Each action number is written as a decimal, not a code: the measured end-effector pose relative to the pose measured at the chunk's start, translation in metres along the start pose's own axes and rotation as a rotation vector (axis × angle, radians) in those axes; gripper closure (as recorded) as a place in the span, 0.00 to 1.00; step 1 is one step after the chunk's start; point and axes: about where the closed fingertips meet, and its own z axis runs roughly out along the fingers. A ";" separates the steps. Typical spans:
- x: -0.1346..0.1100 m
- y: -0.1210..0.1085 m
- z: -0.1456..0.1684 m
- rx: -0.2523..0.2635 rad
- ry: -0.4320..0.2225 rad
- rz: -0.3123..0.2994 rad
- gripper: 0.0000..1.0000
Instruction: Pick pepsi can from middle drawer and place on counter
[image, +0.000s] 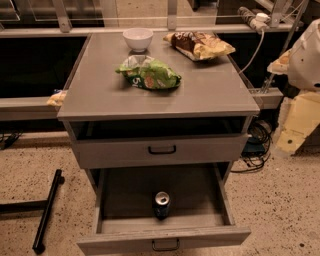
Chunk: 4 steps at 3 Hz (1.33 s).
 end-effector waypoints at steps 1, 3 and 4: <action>0.000 0.000 0.000 0.000 0.000 0.000 0.00; 0.002 0.008 0.027 -0.017 -0.058 0.033 0.42; -0.004 0.037 0.083 -0.057 -0.156 0.079 0.65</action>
Offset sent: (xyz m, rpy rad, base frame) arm 0.0000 0.0000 0.0000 0.0000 0.0000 0.0000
